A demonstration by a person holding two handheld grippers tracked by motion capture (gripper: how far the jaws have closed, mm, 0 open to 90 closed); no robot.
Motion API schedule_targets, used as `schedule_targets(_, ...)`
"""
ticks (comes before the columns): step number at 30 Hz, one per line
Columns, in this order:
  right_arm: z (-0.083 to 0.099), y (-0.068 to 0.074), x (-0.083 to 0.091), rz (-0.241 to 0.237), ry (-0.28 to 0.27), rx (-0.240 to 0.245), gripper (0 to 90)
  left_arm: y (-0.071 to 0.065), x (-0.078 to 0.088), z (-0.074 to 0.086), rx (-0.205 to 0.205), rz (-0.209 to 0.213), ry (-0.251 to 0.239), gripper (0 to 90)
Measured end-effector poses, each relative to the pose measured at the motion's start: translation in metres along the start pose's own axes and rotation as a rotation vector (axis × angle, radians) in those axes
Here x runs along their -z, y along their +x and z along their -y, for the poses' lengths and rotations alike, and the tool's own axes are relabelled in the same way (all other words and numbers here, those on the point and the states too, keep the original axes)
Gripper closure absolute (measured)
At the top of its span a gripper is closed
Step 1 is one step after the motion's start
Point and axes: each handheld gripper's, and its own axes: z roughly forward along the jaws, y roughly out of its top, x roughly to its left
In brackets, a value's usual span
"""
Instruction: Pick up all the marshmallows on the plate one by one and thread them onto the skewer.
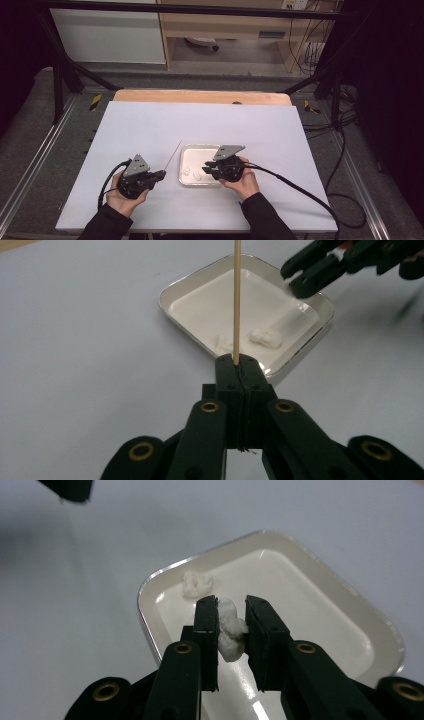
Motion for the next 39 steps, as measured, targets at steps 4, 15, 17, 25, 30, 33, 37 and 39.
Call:
schedule_targets(4,-0.015,0.001,0.032,-0.003,-0.102,-0.012,76.2,-0.009,-0.005,-0.001,-0.019,0.021,-0.005,89.2)
schedule_targets(15,-0.037,-0.004,0.081,-0.074,-0.322,-0.138,76.1,-0.039,-0.025,-0.007,-0.089,0.082,0.005,89.2)
schedule_targets(17,-0.037,-0.005,0.081,-0.089,-0.329,-0.152,76.1,-0.045,-0.028,-0.008,-0.102,0.091,0.01,89.2)
schedule_targets(25,-0.037,-0.005,0.076,-0.146,-0.339,-0.198,76.1,-0.05,-0.027,-0.009,-0.121,0.094,-0.007,89.2)
schedule_targets(30,-0.036,-0.005,0.072,-0.168,-0.337,-0.216,76.3,-0.05,-0.026,-0.009,-0.123,0.082,-0.015,89.2)
schedule_targets(33,-0.036,-0.005,0.072,-0.185,-0.342,-0.23,76.9,-0.051,-0.025,-0.008,-0.133,0.075,-0.03,89.3)
schedule_targets(37,-0.036,-0.004,0.071,-0.194,-0.341,-0.232,78.1,-0.052,-0.024,-0.007,-0.15,0.067,-0.05,89.3)
schedule_targets(39,-0.035,-0.003,0.071,-0.197,-0.342,-0.234,78.6,-0.053,-0.024,-0.007,-0.158,0.057,-0.053,89.3)
